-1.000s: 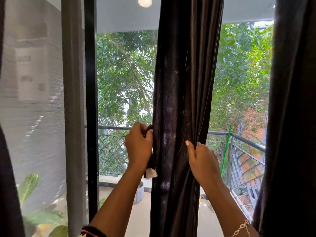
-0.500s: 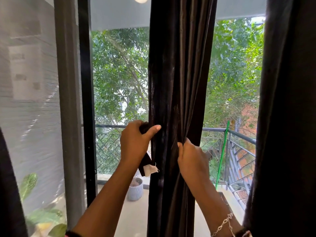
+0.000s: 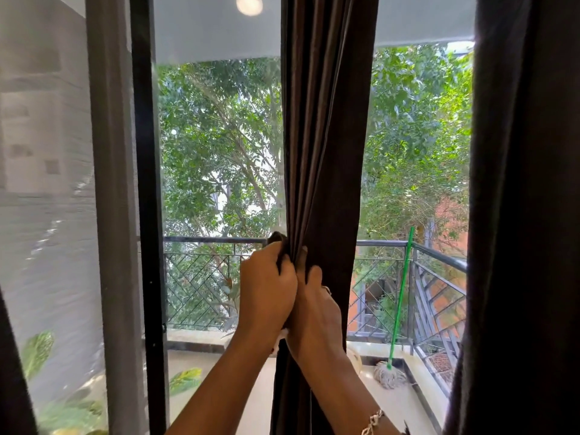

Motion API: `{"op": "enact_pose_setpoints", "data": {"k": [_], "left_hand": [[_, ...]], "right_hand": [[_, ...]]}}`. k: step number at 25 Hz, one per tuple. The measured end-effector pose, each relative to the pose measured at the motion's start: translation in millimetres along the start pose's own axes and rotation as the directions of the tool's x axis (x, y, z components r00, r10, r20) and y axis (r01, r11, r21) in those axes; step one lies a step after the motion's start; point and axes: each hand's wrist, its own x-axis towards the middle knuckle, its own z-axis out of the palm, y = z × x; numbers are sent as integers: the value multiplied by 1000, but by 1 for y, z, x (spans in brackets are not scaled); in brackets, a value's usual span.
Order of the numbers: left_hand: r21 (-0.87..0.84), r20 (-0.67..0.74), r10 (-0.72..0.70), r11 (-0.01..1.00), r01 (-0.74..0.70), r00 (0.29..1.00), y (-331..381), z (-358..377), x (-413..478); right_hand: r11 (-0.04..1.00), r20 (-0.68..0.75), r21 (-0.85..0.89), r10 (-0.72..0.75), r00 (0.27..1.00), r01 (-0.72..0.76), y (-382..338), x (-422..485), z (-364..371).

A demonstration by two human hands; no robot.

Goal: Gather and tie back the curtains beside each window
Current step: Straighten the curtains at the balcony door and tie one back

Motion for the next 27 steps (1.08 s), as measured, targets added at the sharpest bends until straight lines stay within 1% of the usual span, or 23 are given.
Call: {"op": "enact_pose_setpoints", "data": {"k": [2, 4, 7, 8, 9, 10, 11, 12, 14, 15, 16, 17, 18, 19, 20, 21, 22, 23, 24, 25, 27], "left_hand": [[-40, 11, 24, 999, -23, 1000, 5, 1, -4], [-43, 25, 45, 998, -44, 999, 8, 0, -7], [143, -25, 68, 988, -64, 997, 8, 0, -3], [177, -50, 76, 982, -66, 996, 7, 1, -1], [171, -61, 76, 983, -65, 995, 4, 1, 1], [128, -58, 67, 990, -59, 996, 1, 2, 3], [64, -48, 53, 997, -50, 997, -3, 2, 4], [-9, -34, 35, 999, -35, 999, -7, 2, 6], [-189, 26, -13, 982, 17, 1000, -14, -1, 9], [-296, 81, -40, 953, 62, 996, -16, -2, 11], [-393, 147, -65, 912, 119, 987, -17, -3, 12], [-464, 211, -83, 868, 174, 974, -17, -4, 13], [-511, 261, -97, 830, 223, 960, -18, -6, 14], [-547, 302, -110, 794, 266, 947, -19, -7, 15], [-578, 340, -119, 756, 307, 933, -20, -9, 16], [-604, 375, -123, 720, 343, 919, -21, -10, 17], [-622, 407, -122, 689, 372, 905, -22, -12, 18], [-631, 432, -119, 668, 394, 894, -22, -13, 18], [-634, 452, -115, 656, 409, 885, -23, -14, 19], [-633, 466, -111, 651, 418, 878, -24, -15, 20], [-629, 463, -114, 656, 417, 879, -26, -16, 20]], "right_hand": [[999, 38, 31, 23, 999, -25, -2, 0, -2], [1000, 48, 11, 4, 999, -4, -4, -1, -4], [997, 36, 78, -19, 999, 16, -1, -2, -5], [998, 35, 51, -45, 998, 43, 1, -3, -6], [997, 29, 3, -78, 997, 78, 4, -4, -6], [993, 12, -30, -114, 993, 114, 8, -5, -6], [989, -45, 2, -149, 988, 149, 12, -6, -6], [979, -118, 96, -166, 979, 177, 17, -6, -7], [914, -316, 345, -99, 944, 212, 27, -1, -10], [887, -402, 400, -56, 914, 230, 34, 6, -11], [872, -449, 430, -17, 893, 233, 43, 14, -12], [854, -455, 476, 32, 890, 213, 51, 24, -13], [814, -415, 554, 90, 905, 173, 57, 34, -14], [726, -322, 677, 140, 936, 125, 64, 44, -15], [571, -189, 818, 159, 969, 66, 69, 52, -16], [382, -42, 924, 138, 989, -14, 73, 60, -16], [217, 99, 969, 89, 991, -116, 76, 65, -16], [114, 212, 970, 36, 977, -215, 79, 70, -16], [62, 288, 956, -6, 958, -287, 81, 74, -14], [37, 340, 940, -27, 940, -339, 81, 76, -11], [26, 360, 933, -17, 933, -360, 81, 78, -6]]}}
